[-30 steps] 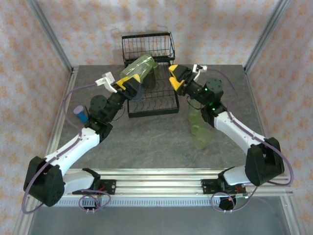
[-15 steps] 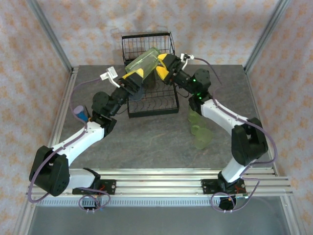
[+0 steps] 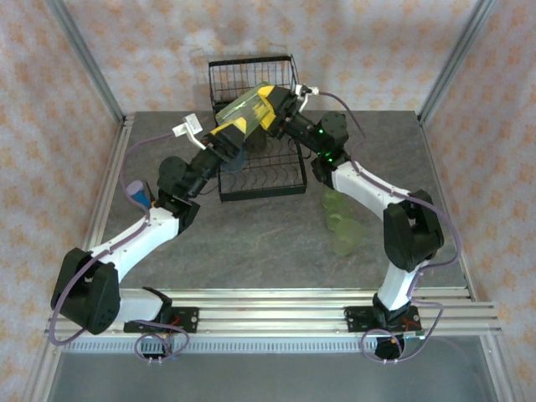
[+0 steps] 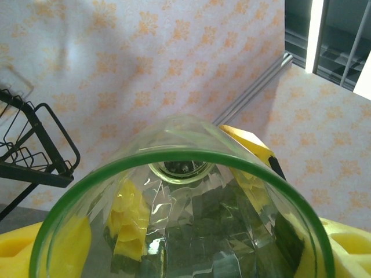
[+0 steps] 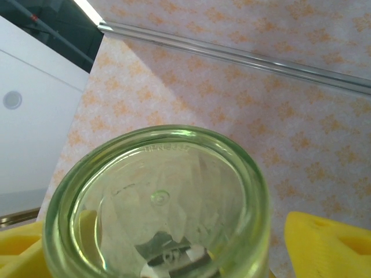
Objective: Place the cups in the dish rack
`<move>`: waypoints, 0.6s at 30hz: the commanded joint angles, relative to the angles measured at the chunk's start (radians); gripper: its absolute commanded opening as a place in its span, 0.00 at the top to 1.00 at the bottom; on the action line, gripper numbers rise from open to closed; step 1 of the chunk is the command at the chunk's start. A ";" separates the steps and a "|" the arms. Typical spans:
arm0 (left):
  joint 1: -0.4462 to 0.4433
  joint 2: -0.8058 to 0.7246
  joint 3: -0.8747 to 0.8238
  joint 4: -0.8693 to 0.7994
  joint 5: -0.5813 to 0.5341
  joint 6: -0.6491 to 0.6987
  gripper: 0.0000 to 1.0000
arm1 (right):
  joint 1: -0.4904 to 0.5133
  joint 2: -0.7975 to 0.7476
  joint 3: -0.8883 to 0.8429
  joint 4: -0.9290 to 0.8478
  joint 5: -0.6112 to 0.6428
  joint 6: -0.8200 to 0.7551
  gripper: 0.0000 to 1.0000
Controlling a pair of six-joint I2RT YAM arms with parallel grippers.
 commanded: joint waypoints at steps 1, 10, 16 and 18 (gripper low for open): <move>-0.006 0.000 0.023 0.066 0.030 -0.009 0.28 | 0.006 0.010 0.039 0.050 -0.013 0.003 0.19; -0.005 -0.020 0.022 0.001 0.023 0.008 0.25 | 0.007 0.009 0.052 0.039 0.004 -0.011 0.32; -0.005 -0.098 0.033 -0.188 0.027 0.106 0.13 | 0.008 -0.024 0.057 -0.058 0.000 -0.101 0.39; -0.005 -0.135 0.037 -0.270 0.020 0.140 0.01 | 0.008 -0.039 0.057 -0.103 0.001 -0.143 0.40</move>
